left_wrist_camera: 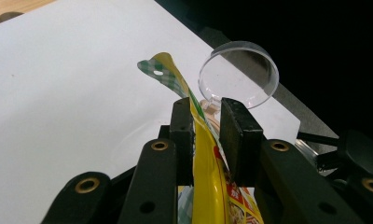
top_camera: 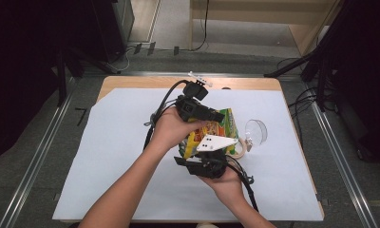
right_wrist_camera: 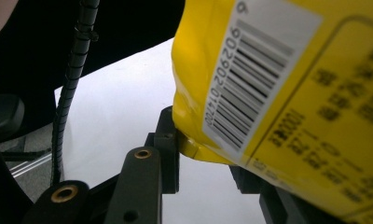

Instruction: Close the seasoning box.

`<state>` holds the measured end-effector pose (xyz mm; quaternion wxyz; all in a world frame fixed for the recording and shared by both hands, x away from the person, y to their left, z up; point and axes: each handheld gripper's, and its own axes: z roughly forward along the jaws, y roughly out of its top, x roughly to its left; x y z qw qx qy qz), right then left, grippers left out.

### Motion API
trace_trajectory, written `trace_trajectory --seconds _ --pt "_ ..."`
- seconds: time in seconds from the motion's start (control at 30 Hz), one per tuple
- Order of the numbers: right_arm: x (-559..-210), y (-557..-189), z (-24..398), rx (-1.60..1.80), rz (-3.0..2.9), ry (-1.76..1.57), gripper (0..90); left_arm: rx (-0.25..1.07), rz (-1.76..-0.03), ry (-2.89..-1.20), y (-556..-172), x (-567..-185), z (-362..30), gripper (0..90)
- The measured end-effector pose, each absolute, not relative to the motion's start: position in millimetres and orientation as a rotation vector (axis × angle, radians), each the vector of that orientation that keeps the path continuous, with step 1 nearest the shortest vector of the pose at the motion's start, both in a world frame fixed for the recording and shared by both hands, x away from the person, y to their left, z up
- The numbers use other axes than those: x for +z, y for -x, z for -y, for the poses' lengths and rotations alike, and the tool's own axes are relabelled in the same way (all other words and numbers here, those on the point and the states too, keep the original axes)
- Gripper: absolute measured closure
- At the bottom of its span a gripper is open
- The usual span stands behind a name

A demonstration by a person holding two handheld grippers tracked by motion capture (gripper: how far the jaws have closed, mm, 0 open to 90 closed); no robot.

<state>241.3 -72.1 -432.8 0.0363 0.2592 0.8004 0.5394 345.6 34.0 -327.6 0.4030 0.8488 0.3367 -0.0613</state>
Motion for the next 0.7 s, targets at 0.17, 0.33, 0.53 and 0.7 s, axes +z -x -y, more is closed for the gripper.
trace_trajectory --seconds 0.17,0.33,0.53,0.7 --pt "-433.9 -241.7 71.9 1.649 -2.455 -0.789 69.0 -0.139 -0.842 -2.147 -343.5 -327.4 -33.1 75.4" --pt "-434.2 -241.3 71.8 1.651 -2.454 -0.792 67.4 -0.140 -0.841 -2.148 -344.0 -327.4 -33.2 75.4" --pt "-434.7 -240.5 72.4 1.648 -2.451 -0.766 71.0 -0.114 -0.828 -2.160 -339.7 -325.5 -31.2 75.4" --pt "-435.2 -241.2 71.9 1.655 -2.446 -0.773 70.8 -0.109 -0.825 -2.159 -340.4 -325.4 -31.5 75.3"
